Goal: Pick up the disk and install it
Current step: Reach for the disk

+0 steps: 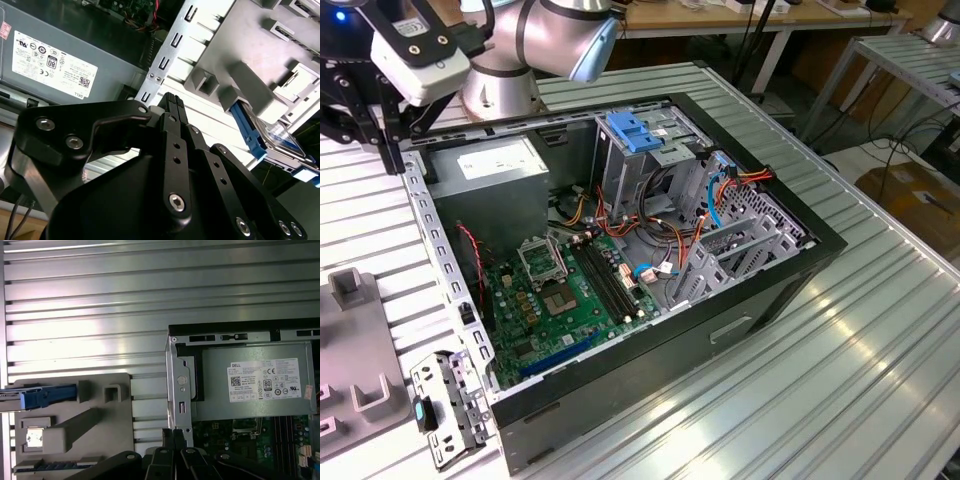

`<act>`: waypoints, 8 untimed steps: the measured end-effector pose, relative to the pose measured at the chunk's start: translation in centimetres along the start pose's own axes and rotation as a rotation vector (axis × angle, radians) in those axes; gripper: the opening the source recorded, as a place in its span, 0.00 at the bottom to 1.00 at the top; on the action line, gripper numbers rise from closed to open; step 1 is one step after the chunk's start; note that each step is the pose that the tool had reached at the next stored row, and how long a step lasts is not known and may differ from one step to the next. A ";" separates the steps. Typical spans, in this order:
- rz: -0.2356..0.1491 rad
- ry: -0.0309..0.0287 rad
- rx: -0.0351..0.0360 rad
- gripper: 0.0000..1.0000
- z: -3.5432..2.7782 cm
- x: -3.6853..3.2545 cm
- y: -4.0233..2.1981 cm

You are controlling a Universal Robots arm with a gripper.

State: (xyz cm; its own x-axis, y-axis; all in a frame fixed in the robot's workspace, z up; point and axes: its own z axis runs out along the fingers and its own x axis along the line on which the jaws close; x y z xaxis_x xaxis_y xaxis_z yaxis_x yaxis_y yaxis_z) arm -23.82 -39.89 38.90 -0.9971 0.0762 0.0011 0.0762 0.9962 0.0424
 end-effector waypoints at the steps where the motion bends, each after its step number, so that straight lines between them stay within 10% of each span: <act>1: 0.000 0.0002 0.0000 0.14 0.01 0.09 -0.01; 8: 0.000 0.0018 0.0001 0.14 0.04 0.76 -0.06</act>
State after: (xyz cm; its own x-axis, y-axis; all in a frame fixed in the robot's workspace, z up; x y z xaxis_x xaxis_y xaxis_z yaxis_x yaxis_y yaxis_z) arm -24.58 -39.89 38.86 -0.9971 0.0763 0.0029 0.0763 0.9962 0.0423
